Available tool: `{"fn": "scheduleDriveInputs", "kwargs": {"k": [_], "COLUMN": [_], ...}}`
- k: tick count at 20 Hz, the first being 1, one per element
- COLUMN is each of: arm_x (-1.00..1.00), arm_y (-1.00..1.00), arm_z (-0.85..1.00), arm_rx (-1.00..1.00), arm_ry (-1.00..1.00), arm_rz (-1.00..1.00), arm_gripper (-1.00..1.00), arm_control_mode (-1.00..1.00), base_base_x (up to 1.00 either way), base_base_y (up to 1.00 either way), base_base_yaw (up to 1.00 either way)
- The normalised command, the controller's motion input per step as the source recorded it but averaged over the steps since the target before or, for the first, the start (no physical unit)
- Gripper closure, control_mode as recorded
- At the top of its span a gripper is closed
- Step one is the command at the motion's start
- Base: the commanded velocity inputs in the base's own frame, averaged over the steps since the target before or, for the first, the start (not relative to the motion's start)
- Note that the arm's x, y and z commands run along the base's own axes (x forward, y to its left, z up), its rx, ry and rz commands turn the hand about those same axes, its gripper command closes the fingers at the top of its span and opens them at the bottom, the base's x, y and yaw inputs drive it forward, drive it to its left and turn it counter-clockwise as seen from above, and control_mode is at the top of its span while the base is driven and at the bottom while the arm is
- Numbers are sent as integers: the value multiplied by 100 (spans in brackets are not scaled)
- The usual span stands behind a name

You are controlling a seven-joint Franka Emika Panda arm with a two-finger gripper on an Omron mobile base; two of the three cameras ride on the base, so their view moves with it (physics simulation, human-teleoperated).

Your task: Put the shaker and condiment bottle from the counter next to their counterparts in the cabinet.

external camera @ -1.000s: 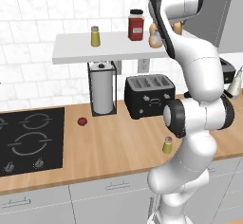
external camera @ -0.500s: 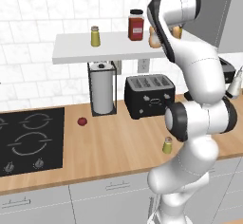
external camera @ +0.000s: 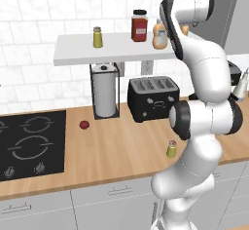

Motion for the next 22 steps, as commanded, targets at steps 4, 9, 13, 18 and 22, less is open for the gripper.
{"fn": "scheduleDriveInputs", "kwargs": {"k": [4, 9, 13, 18, 22], "arm_x": [11, 0, 0, 0, 2], "arm_y": [-28, 0, 0, 0, 1], "arm_z": [-6, -9, -1, 0, 0], "arm_rx": [1, 0, 0, 0, 0], "arm_ry": [-3, -8, -1, 0, 0], "arm_rz": [0, 5, 11, 11, 9], "arm_gripper": [-100, -100, -100, -100, -100], "arm_control_mode": [-100, -100, -100, -100, -100], "base_base_x": [0, 0, 0, 0, 0], "base_base_y": [0, 0, 0, 0, 0], "base_base_yaw": [0, 0, 0, 0, 0]}}
